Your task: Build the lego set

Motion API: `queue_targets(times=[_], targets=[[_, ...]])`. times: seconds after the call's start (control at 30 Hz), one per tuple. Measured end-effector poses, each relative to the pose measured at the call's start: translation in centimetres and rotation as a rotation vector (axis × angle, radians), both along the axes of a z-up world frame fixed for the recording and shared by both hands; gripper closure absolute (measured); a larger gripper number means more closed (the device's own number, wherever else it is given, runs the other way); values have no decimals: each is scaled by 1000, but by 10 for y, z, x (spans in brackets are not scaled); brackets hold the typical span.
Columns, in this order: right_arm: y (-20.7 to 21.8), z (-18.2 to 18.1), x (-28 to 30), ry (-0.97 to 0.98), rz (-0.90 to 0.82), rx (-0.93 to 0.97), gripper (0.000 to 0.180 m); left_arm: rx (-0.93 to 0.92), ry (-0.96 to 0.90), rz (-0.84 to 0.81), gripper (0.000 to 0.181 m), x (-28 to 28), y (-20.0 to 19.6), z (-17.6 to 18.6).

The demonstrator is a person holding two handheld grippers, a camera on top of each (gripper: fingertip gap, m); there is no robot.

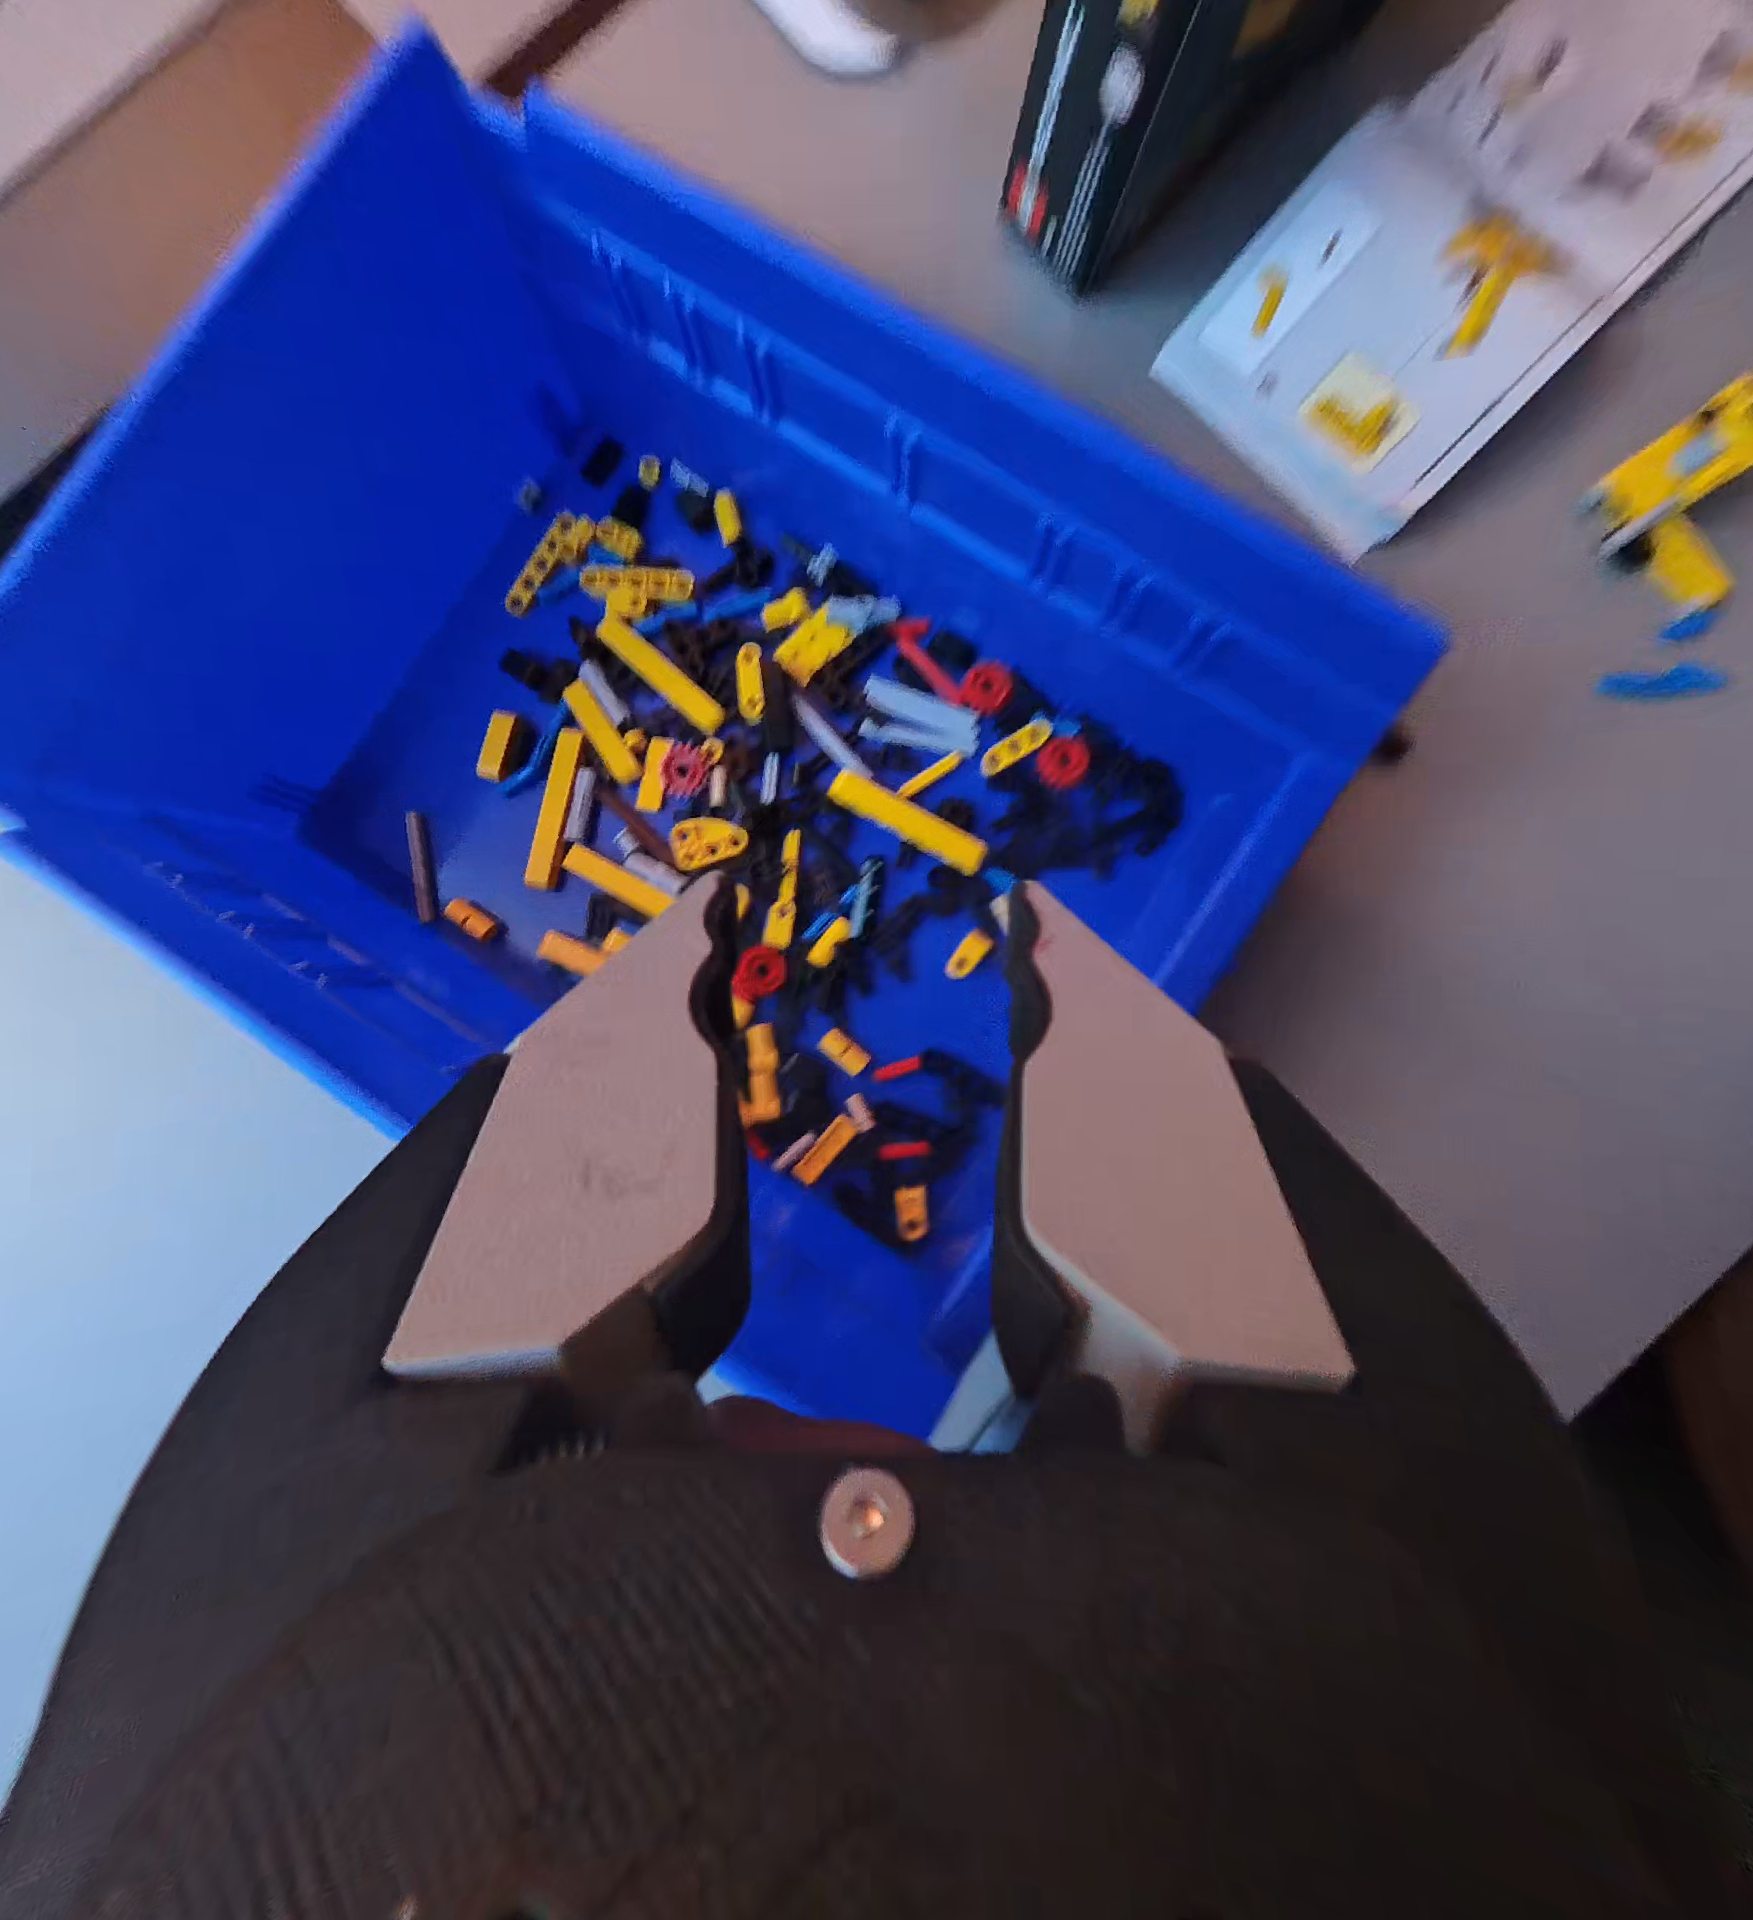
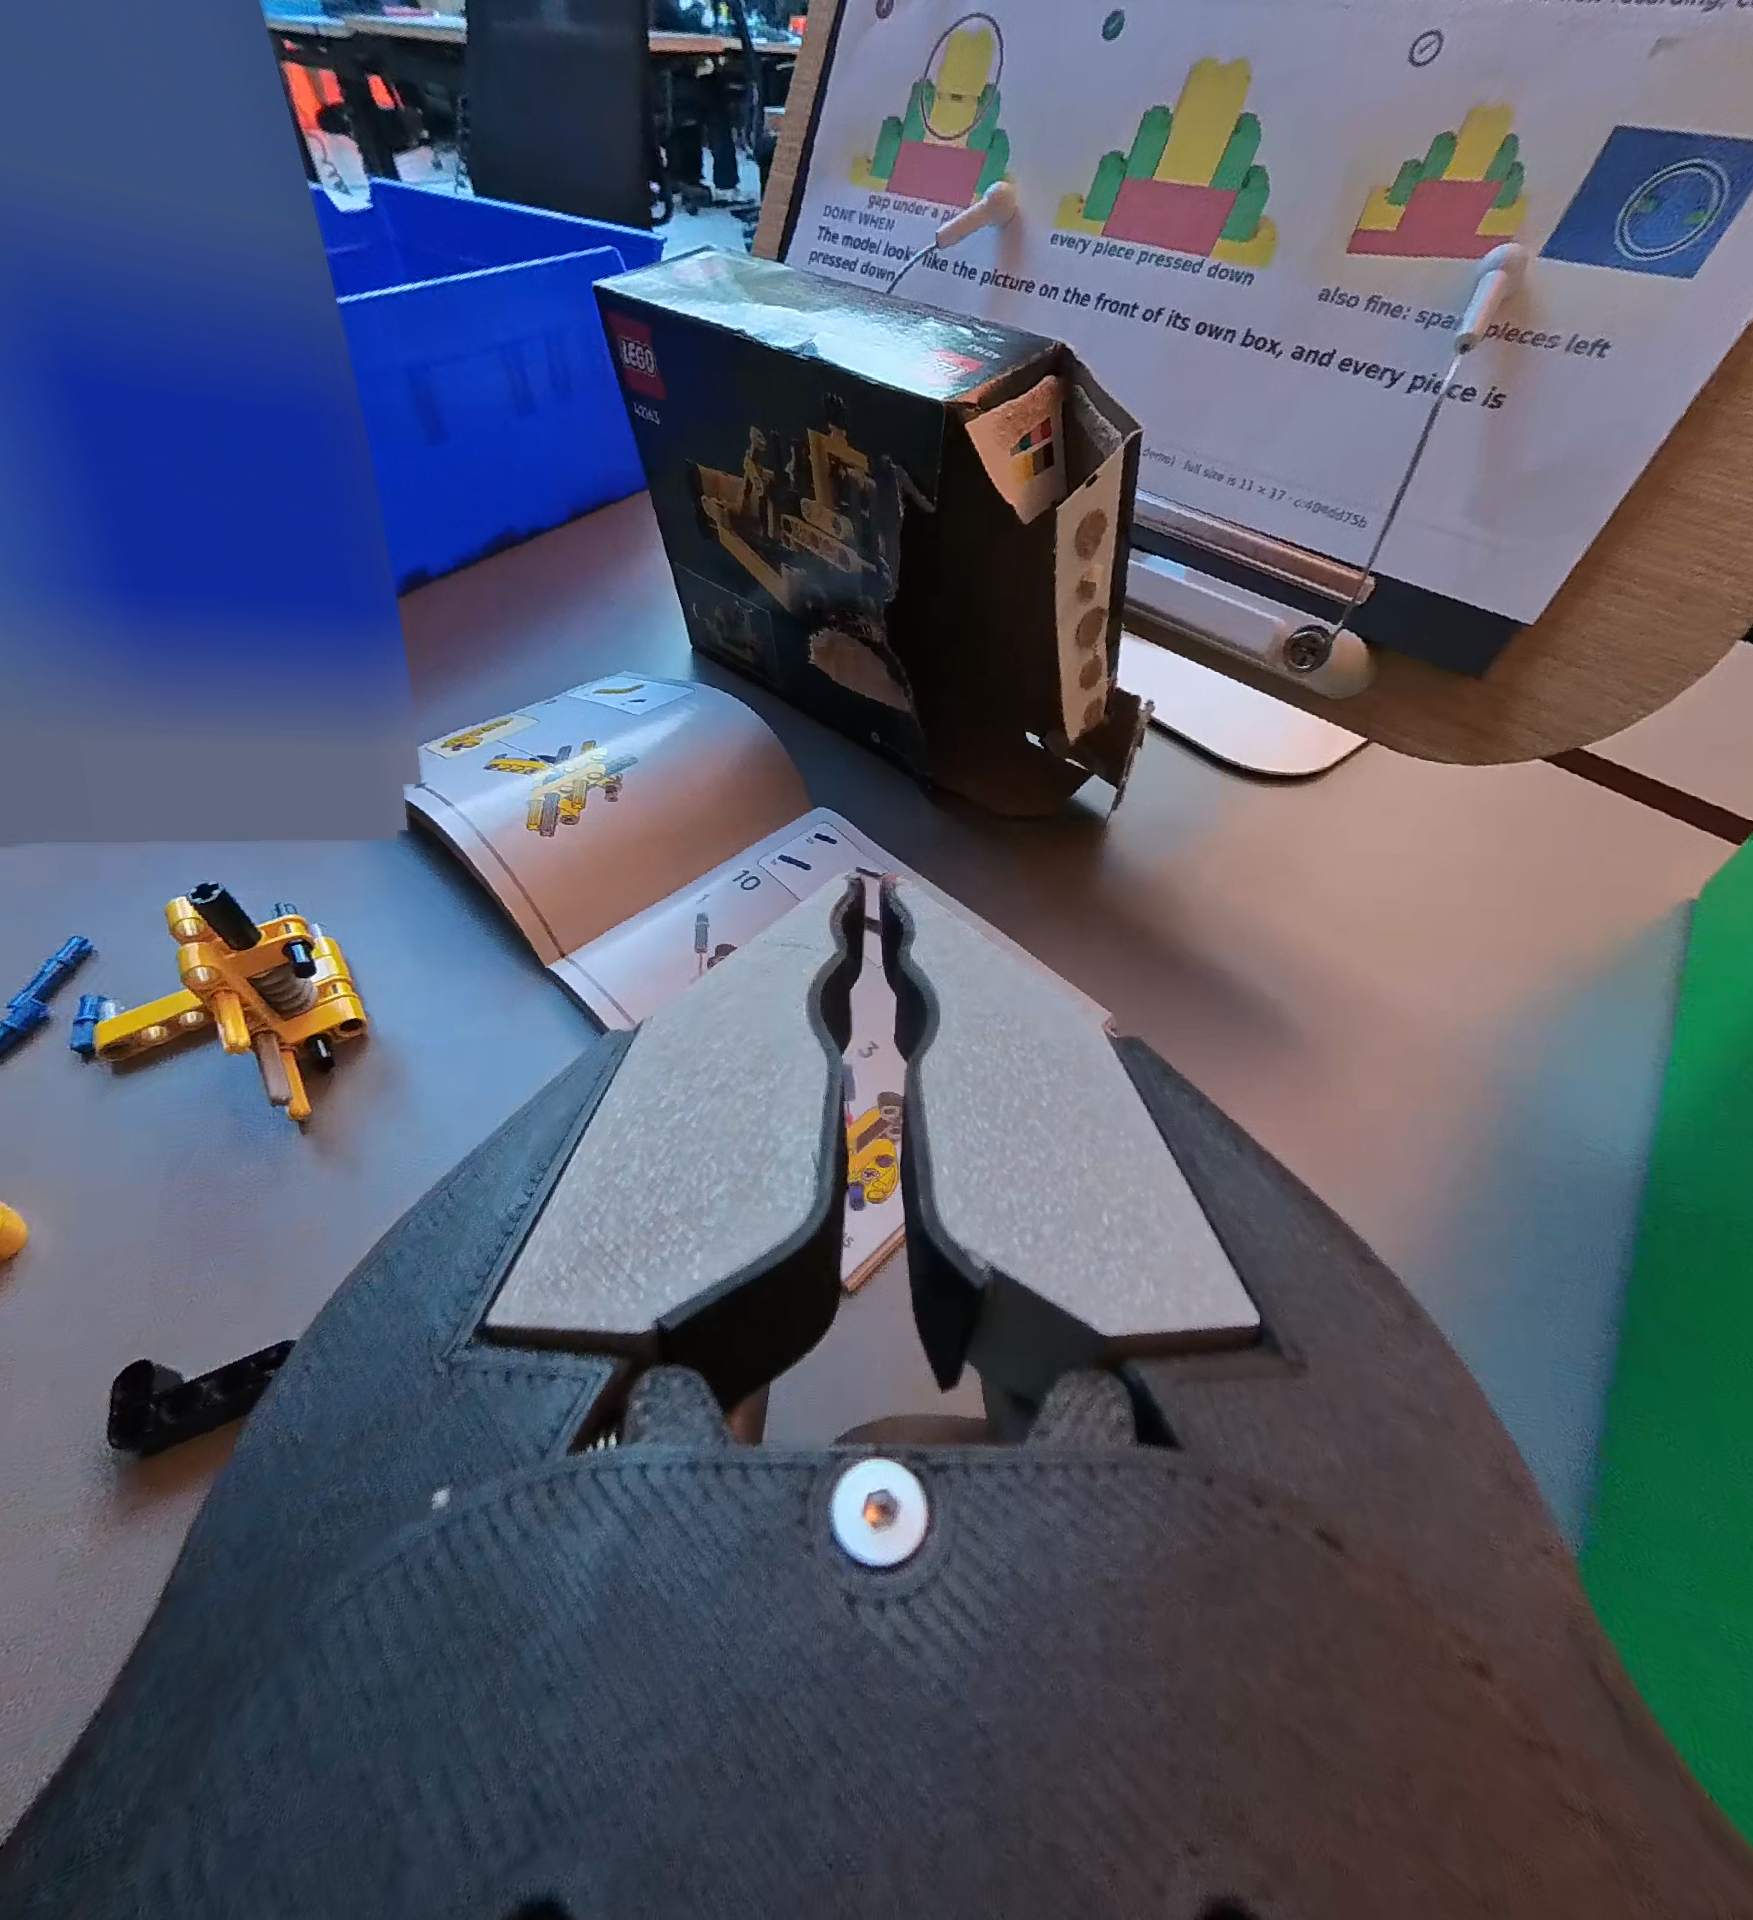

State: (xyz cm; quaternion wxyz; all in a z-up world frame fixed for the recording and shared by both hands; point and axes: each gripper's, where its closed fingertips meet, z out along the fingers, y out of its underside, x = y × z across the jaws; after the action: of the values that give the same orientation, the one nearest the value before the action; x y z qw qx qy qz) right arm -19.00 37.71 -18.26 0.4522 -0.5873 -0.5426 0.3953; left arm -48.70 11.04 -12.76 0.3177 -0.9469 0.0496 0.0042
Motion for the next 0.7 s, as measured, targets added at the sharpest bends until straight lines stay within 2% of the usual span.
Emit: queue_targets(times=[0.17, 0.33, 0.43, 0.57, 0.7], targets=[[-19, 2, -1, 16, 74, -15, 180, 240, -62, -13, 128, 65, 4, 42], [-33, 1, -2, 0, 117, 25, 180, 381, -128, -171, 136, 165, 20, 53], [-40, 2, -3, 3, 135, 24, 180, 400, -146, -221, 138, 211, 45, 36], [-45, 0, -1, -12, 145, 64, 180, 347, -116, -213, 135, 252, 82, -10], [-45, 3, 6, 0, 147, 104, 180, 346, 59, -139, 135, 248, 118, -38]])
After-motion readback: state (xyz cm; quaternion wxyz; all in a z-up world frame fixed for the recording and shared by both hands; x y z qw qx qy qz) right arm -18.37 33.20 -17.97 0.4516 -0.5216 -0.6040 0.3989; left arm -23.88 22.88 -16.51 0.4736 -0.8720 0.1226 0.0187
